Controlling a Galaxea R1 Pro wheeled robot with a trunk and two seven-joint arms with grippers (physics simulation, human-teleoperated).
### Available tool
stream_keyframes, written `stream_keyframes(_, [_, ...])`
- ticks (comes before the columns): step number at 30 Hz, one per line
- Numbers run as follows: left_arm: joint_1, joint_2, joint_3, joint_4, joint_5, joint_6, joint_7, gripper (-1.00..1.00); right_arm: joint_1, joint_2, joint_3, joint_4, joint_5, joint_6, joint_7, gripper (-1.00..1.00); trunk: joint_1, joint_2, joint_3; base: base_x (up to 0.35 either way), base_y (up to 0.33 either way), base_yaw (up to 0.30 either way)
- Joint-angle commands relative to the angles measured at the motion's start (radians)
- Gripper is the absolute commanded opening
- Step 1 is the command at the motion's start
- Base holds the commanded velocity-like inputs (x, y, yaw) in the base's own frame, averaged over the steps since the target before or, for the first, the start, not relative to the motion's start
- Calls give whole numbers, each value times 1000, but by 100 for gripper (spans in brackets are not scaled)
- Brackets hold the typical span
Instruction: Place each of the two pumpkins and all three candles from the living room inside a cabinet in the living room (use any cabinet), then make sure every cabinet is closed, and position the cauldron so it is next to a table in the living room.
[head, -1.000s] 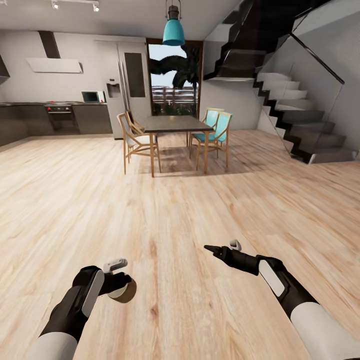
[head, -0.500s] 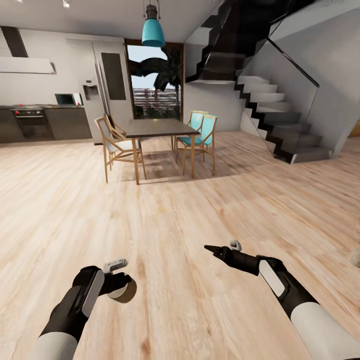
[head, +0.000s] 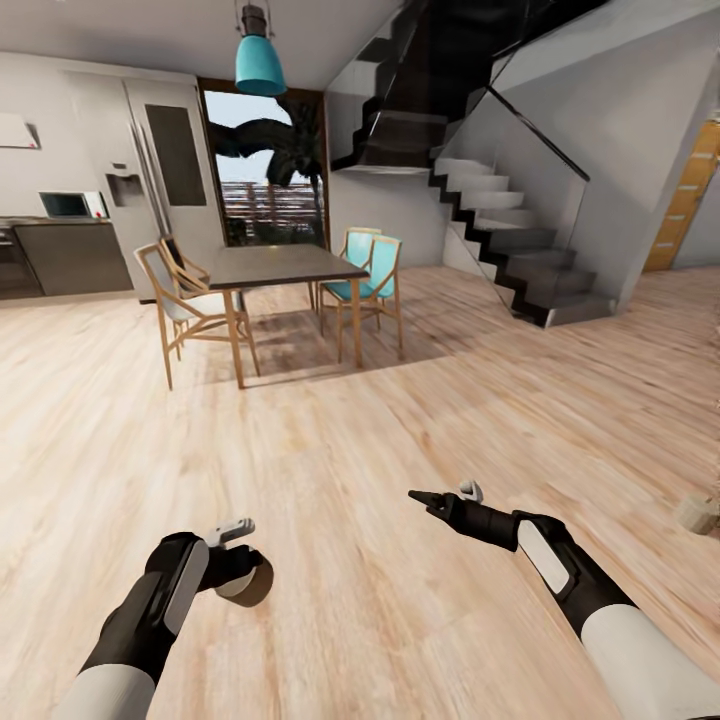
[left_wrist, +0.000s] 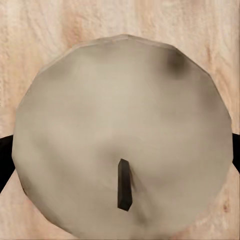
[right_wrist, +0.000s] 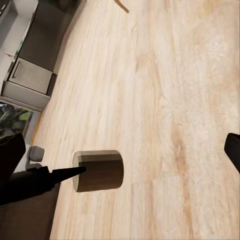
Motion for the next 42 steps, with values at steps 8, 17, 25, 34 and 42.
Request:
stream_keyframes(8, [0,-2,-1,-1,8,2,9,-100,-1,0,2,-1,-8,4,0,100,0,0,0,326,158,-34])
stream_keyframes(17, [-1,-3,-3,0,8,2,9,-100,-1,-1,-34,0,-6,4,-2,100,0,0,0,326,158,0])
stream_keyframes(25, [-1,-3,-3,1,8,2,9,-100,-1,-1,-35,-1,-7,4,-2,100,0,0,4,326,158,-84])
stream_keyframes(34, [0,-3,-6,3,9,2,9,-100,-1,-1,-37,0,-7,4,-3,100,0,0,14,313,159,-218])
stream_keyframes(42, [-1,-3,-6,4,10,3,6,-100,-1,-1,-39,4,-7,4,-3,100,0,0,23,68,45,-222])
